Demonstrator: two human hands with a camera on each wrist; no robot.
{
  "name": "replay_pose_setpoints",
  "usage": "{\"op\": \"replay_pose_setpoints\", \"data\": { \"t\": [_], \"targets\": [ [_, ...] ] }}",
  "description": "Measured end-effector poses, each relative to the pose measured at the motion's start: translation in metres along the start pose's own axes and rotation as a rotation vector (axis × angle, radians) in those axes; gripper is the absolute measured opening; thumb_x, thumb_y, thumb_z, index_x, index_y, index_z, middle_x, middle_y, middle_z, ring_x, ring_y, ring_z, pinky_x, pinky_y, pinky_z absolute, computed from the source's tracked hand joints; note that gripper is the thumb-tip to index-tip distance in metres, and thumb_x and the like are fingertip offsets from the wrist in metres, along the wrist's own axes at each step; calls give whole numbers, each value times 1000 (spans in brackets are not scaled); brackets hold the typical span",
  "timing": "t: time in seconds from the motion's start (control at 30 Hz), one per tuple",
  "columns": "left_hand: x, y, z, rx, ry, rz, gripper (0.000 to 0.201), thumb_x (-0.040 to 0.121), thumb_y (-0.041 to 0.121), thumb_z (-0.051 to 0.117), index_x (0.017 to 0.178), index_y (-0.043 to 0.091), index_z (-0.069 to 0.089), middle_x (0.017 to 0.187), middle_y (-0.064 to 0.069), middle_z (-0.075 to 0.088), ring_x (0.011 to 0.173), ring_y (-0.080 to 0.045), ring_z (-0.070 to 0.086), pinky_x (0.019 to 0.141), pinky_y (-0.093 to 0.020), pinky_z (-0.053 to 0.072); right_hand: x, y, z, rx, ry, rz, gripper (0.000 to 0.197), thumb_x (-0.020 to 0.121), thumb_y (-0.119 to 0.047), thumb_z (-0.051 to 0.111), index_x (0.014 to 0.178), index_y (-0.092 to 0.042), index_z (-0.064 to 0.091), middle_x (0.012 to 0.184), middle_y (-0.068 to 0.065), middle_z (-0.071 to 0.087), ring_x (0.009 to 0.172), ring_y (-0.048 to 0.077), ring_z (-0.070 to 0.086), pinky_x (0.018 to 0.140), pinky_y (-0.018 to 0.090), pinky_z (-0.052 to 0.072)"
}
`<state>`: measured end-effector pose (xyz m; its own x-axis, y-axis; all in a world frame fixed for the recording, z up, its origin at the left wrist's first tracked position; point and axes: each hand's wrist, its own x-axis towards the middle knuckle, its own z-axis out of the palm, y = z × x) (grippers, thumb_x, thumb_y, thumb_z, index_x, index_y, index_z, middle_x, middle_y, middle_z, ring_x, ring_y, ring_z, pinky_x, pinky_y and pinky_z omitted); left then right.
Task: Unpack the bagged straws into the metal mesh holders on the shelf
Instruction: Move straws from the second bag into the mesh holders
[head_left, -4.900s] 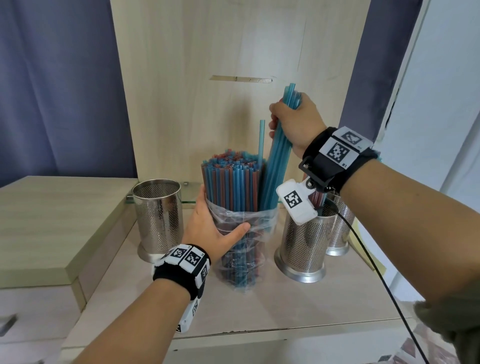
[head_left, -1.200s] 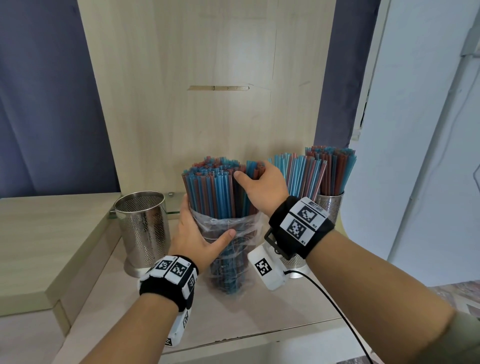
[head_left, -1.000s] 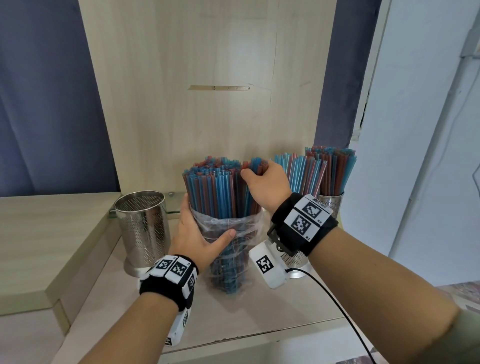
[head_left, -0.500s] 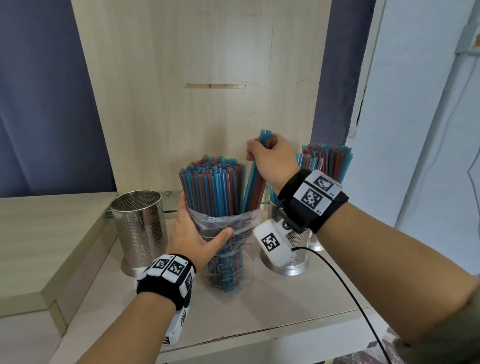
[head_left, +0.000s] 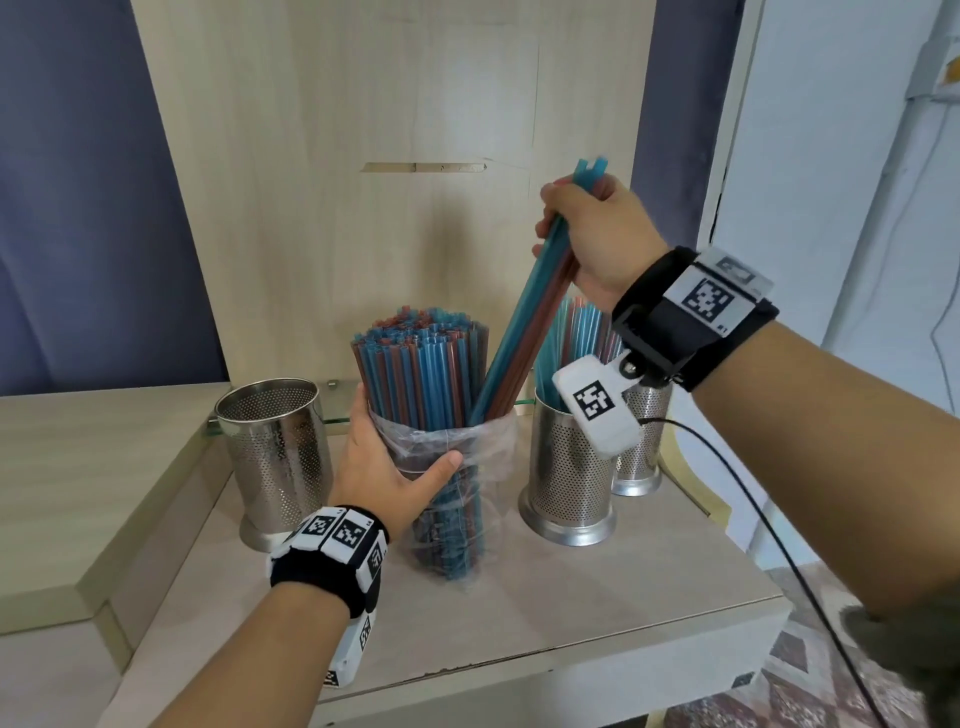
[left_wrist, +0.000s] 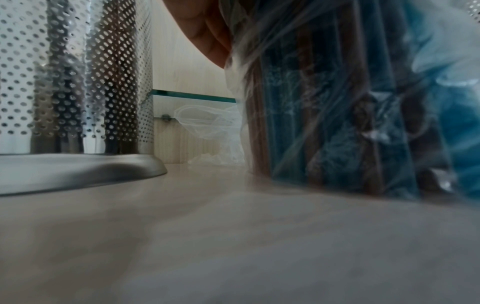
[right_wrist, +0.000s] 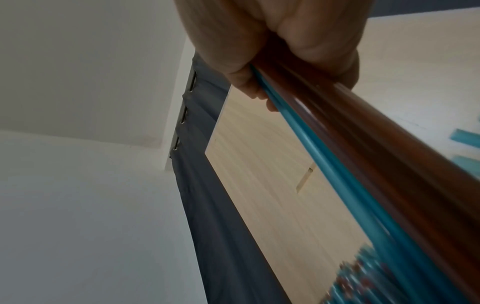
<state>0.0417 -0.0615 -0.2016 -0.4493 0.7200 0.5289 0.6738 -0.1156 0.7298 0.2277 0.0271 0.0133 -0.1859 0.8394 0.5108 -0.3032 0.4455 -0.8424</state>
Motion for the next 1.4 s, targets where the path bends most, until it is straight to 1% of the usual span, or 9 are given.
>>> {"op": "replay_pose_setpoints", "data": {
  "t": [0.33,0.53,0.87,0.93,1.0,1.07,1.2,1.3,1.4],
  "targets": [
    [-2,5,-1,-2,19,33,116,64,53,82,152,19,15,145,3,45,129,-11,46,106,-28,38,21,-62,-64,-44,138,-188,9,89,-8,56,94,-11,49,60,-4,53,58,12,57,68,32,57],
    [-3,8,0,-2,25,40,113,66,46,84,151,22,15,146,3,43,131,-13,44,105,-26,35,24,-11,-64,-258,63,-107,10,89,-19,62,84,-20,53,62,-6,58,61,11,59,70,37,50],
    [0,0,1,20,16,33,114,63,54,82,151,23,16,144,4,46,129,-15,48,106,-33,40,2,70,-50,-363,-69,47,17,92,-6,61,78,-14,54,59,2,58,58,16,55,74,33,48],
    [0,0,1,26,17,34,113,63,55,82,150,23,17,143,4,47,128,-15,49,106,-36,42,-6,77,-49,-452,-69,63,7,92,-12,64,90,-12,57,71,4,62,67,19,60,80,35,50],
    [1,-1,2,36,22,34,113,62,56,82,150,22,18,142,3,48,127,-17,50,106,-37,43,-9,75,-50,-648,-18,20,38,89,-20,69,121,-13,48,95,2,60,82,15,59,79,26,47],
    [1,-2,2,43,17,33,114,63,56,82,150,21,18,142,2,48,127,-17,50,105,-36,43,-11,68,-52,-759,-20,-173,67,86,-18,73,140,-17,33,117,3,52,101,13,54,88,24,42],
    [1,-3,1,53,10,30,117,61,61,78,151,20,16,145,0,45,130,-18,48,107,-39,43,-5,65,-57,-1149,-75,-562,85,81,-29,77,149,-12,29,149,15,36,140,31,30,118,42,25],
    [0,-1,1,34,16,40,116,62,57,80,151,20,15,143,1,47,127,-17,50,106,-38,43,-2,74,-65,-1473,-104,-481,82,90,-51,58,155,-22,16,159,16,19,149,37,10,119,51,8],
    [0,-1,1,35,17,47,115,62,56,80,150,20,16,142,1,47,127,-17,50,106,-37,43,-4,88,-74,-1586,-132,-357,71,98,-57,31,156,-27,5,163,13,4,150,36,-2,119,54,-1]
  ]
}}
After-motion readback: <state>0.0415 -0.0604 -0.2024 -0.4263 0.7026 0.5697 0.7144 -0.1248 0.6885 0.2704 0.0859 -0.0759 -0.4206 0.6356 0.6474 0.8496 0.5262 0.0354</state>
